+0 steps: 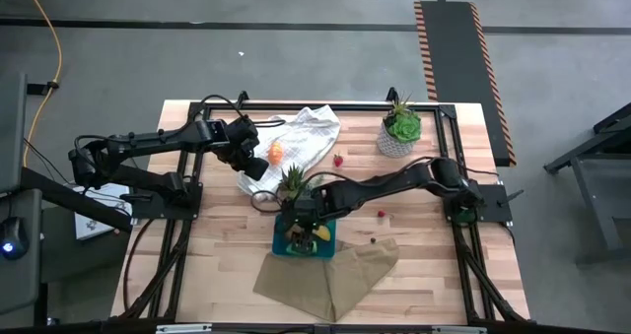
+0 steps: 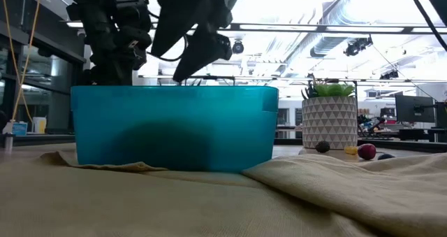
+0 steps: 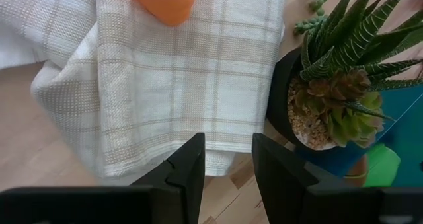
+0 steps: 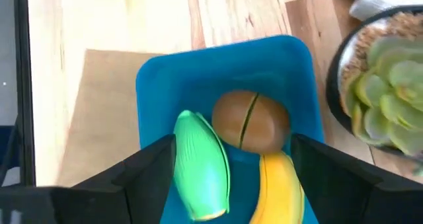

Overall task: Pick and placing Produce into tupperware
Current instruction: Put the pumpkin into the blue bin

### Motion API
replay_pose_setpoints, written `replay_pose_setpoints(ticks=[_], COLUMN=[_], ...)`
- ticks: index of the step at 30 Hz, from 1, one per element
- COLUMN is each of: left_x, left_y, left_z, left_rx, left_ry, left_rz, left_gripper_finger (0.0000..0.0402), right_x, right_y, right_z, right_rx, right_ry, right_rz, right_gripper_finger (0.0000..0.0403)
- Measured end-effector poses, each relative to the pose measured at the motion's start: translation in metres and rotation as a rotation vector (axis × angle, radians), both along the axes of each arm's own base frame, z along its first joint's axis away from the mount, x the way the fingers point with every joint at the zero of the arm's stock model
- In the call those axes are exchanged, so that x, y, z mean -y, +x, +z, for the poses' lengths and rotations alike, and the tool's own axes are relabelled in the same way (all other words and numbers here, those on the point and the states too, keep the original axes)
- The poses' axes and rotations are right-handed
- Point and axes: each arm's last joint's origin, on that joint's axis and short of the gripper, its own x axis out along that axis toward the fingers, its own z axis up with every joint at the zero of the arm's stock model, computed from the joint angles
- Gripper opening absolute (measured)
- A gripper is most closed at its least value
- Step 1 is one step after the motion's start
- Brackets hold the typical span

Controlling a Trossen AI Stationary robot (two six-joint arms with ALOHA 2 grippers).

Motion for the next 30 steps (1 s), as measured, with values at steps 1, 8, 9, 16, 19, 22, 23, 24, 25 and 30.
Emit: replay_pose_setpoints(ticks=[1,8,9,16,19,22,23,24,25,30], left_x=[0.000,0.000,-0.001,-0.002,-0.004,-0.007,-0.008,-0.008,-0.009,-0.012], left_y=[0.000,0.000,0.000,0.003,0.006,0.010,0.011,0.012,0.012,0.012], left_z=[0.000,0.000,0.000,0.001,0.003,0.006,0.007,0.007,0.007,0.021], left_rx=[0.000,-0.002,0.000,0.025,0.063,0.106,0.116,0.123,0.122,0.055], left_ry=[0.004,0.041,0.051,0.095,0.128,0.182,0.197,0.211,0.223,0.295], left_rz=[-0.008,-0.058,-0.074,-0.125,-0.124,-0.151,-0.163,-0.174,-0.181,-0.144], left_gripper_finger=[0.0115,0.0115,0.0115,0.0115,0.0115,0.0115,0.0115,0.0115,0.0115,0.0131], right_x=[0.002,0.028,0.033,0.070,0.082,0.089,0.090,0.091,0.092,0.095], right_y=[-0.001,-0.013,-0.016,-0.046,-0.063,-0.080,-0.086,-0.091,-0.097,-0.115], right_z=[0.002,0.027,0.033,0.074,0.090,0.105,0.109,0.113,0.117,0.127], right_rx=[0.000,-0.009,-0.008,-0.011,-0.029,-0.040,-0.045,-0.049,-0.050,-0.088], right_ry=[0.003,-0.010,-0.022,-0.166,-0.225,-0.277,-0.290,-0.305,-0.320,-0.383], right_rz=[-0.008,-0.110,-0.133,-0.317,-0.402,-0.472,-0.491,-0.511,-0.530,-0.596], right_gripper_finger=[0.0286,0.0286,0.0286,0.0286,0.0286,0.0286,0.0286,0.0286,0.0286,0.0286])
